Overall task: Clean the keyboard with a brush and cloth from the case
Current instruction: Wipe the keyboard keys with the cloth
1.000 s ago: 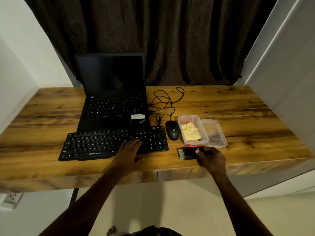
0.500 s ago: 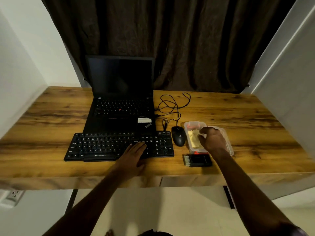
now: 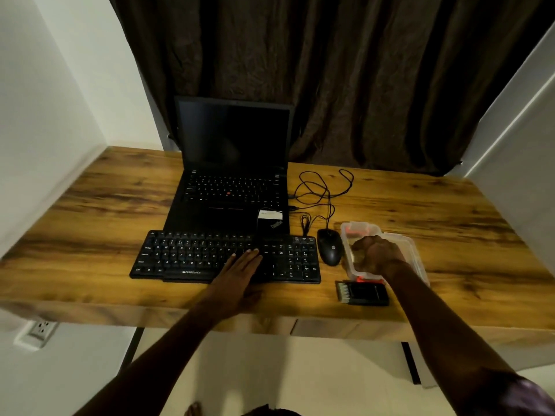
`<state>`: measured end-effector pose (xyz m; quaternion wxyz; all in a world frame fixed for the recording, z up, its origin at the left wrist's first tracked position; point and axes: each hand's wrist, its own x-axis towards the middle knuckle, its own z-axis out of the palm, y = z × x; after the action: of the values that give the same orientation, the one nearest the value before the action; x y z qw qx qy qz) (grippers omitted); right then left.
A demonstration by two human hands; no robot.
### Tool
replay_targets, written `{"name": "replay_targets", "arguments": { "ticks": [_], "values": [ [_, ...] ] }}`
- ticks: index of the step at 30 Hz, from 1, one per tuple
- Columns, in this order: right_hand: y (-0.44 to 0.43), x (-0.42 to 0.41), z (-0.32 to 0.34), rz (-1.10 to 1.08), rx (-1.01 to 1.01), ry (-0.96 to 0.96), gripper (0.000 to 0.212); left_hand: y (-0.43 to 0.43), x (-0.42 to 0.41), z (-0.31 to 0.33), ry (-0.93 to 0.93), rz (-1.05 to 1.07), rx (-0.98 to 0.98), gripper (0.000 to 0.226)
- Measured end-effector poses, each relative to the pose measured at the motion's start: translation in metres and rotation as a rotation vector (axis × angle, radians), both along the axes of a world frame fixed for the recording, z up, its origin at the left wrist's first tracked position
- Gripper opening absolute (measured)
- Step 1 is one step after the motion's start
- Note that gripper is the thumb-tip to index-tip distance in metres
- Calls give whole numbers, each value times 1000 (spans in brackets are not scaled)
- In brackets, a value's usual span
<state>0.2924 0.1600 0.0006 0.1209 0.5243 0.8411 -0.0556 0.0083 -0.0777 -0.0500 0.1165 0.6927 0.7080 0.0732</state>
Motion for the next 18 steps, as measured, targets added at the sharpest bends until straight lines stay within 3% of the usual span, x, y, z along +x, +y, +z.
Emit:
{"name": "replay_targets", "arguments": {
  "ticks": [9,13,16,18],
  "values": [
    [-6,9,-1,-276,146,597,58,5,-3,6,-29,-6,-50,88],
    [-29,-2,20,-327,175,1078,21,3,-4,10,-71,14,-34,85],
    [-44,-18,25,-415,76,1344,17,0,-6,13,-111,27,29,81],
    [-54,-34,27,-418,-33,1411,14,0,-8,16,-201,66,72,78]
  ]
}}
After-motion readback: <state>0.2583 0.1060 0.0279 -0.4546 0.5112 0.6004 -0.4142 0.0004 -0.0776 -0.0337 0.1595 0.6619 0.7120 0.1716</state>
